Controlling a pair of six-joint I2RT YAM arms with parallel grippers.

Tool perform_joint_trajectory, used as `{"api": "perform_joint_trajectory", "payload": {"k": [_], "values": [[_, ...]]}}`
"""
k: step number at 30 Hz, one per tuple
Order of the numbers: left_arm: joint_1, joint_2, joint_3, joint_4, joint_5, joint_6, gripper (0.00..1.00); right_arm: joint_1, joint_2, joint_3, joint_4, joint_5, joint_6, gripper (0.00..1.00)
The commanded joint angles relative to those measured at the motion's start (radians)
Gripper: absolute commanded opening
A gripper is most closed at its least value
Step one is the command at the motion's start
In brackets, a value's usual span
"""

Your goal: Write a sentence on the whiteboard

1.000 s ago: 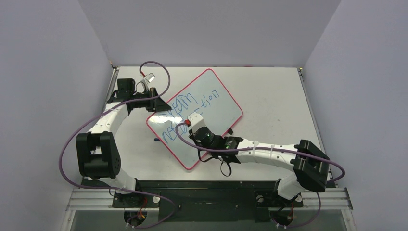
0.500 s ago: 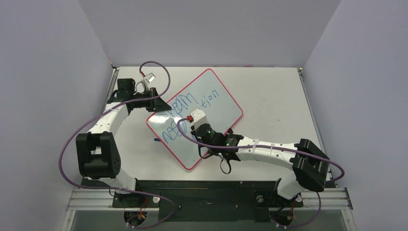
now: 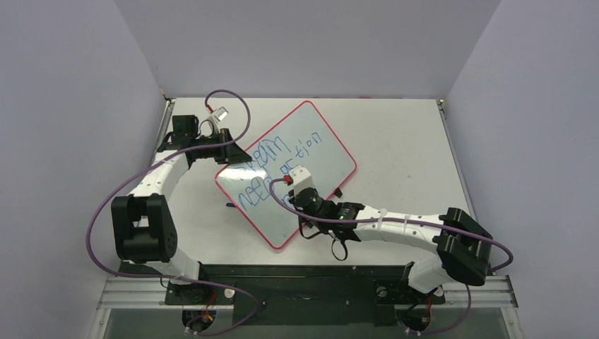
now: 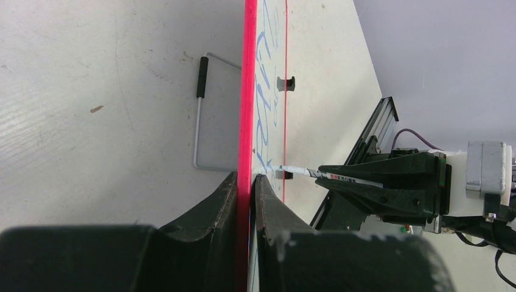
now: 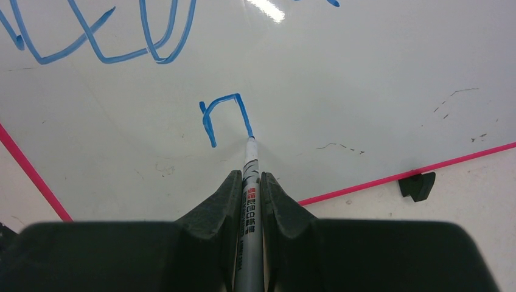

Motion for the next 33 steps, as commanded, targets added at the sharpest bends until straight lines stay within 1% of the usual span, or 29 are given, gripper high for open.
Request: {"api": "perform_joint_trajectory", "payload": {"k": [1,3,8,12,17,33], "values": [[-0.005,-0.046,0.006,0.026,-0.063,0.056,0.00,0.009,-0.054,0.003,-0.017,0.008,0.019,0.00],[-0.005,-0.048,0.007,0.025,-0.063,0.056,0.00,0.003,-0.067,0.011,-0.021,0.008,0.020,0.00],[-0.009,-0.049,0.005,0.024,-0.064,0.057,0.00,-0.037,-0.114,0.033,-0.004,-0.059,0.039,0.00],[-0.010,-0.046,0.007,0.022,-0.063,0.059,0.00,-0.077,-0.121,0.054,0.005,-0.093,0.043,0.00],[-0.010,-0.046,0.007,0.021,-0.065,0.060,0.00,-0.110,-0.098,0.075,0.016,-0.120,0.042,0.00],[-0.010,-0.045,0.009,0.013,-0.068,0.063,0.00,-0.138,0.002,0.106,0.066,-0.168,0.066,0.00]]}}
